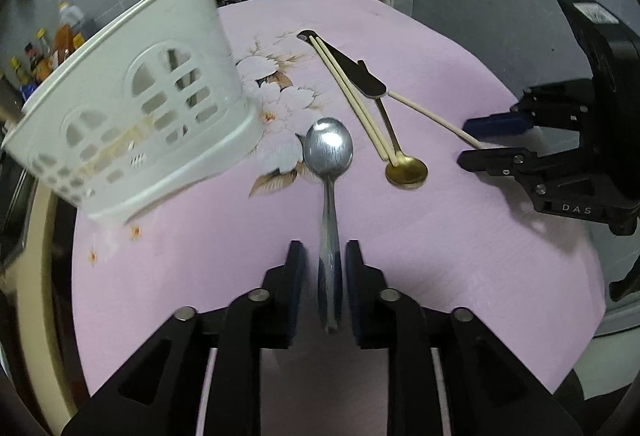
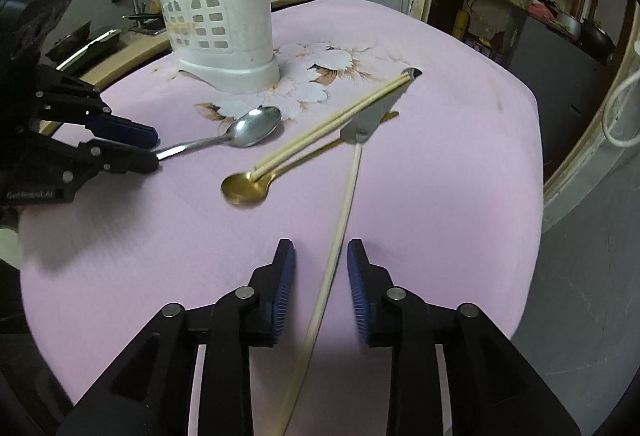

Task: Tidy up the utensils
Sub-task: 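Lift the chopstick with the right tool while the left tool lifts the silver spoon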

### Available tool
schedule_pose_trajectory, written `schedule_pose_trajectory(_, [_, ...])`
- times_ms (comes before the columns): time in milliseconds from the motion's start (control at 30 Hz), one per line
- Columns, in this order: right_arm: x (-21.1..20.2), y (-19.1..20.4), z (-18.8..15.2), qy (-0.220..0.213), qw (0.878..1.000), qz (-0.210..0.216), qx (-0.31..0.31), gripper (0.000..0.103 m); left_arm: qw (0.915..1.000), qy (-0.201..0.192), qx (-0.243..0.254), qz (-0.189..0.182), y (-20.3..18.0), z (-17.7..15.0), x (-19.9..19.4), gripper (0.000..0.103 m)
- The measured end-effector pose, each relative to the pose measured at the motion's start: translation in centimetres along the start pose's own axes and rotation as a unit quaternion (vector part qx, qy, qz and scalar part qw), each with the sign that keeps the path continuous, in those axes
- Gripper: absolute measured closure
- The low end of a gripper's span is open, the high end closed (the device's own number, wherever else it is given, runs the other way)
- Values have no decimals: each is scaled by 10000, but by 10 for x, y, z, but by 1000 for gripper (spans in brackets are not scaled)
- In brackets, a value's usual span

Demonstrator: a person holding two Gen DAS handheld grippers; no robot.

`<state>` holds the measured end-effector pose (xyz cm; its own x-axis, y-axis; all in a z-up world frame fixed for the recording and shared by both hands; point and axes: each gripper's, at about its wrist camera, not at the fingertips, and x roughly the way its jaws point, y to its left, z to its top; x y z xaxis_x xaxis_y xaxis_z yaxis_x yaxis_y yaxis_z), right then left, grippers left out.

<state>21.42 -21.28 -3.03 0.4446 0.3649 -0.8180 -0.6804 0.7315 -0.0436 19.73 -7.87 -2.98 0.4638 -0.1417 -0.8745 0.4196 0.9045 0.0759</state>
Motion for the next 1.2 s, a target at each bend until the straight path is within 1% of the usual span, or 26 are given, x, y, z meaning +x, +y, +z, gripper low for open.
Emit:
schedule_pose_trajectory(67, [6,-2,5,10,10000,32,-11,76,9999,25,68,81,0,7,7,72])
schedule_pose_trajectory(100, [8,-3,7,13,10000,52,-7,76,9999,36,99,115,-1,11,11,71])
schedule_pose_trajectory(200, [15,-6,15,24,10000,85,8,76,9995,65,194,222,-2,23,22,70])
schedule_pose_trajectory(300, [20,-8,20,51,9999,129,-50,76,9993,89,297,228,-2,32,30,70])
schedule_pose_trajectory(500, [26,-19,28,99,9987,455,217,76,9987,132,457,184,1,42,40,68])
schedule_pose_trajectory(667, [26,-15,28,143,9990,400,126,76,9976,168,643,212,-2,47,44,66])
schedule_pose_trajectory(733, [26,-15,29,161,9989,409,142,76,9964,153,779,280,-3,49,46,64])
schedule_pose_trajectory(767, [26,-16,29,159,9989,415,153,76,9960,141,819,325,-6,46,43,61])
schedule_pose_trajectory(800, [26,-16,29,156,9989,419,162,76,9959,138,814,378,-6,47,44,57])
schedule_pose_trajectory(867, [27,-16,29,153,9989,412,168,76,9965,162,730,381,-4,49,46,54])
schedule_pose_trajectory(967, [27,-15,29,153,9990,389,134,75,9987,233,414,195,4,55,51,52])
schedule_pose_trajectory(1033, [27,-13,29,141,9993,332,107,74,9991,244,314,143,7,56,51,51])
schedule_pose_trajectory(1133, [27,-7,28,150,9997,175,-43,74,9989,197,359,214,4,54,48,51])
schedule_pose_trajectory(1200, [27,-9,29,166,9996,191,82,74,9988,168,388,237,2,53,44,54])
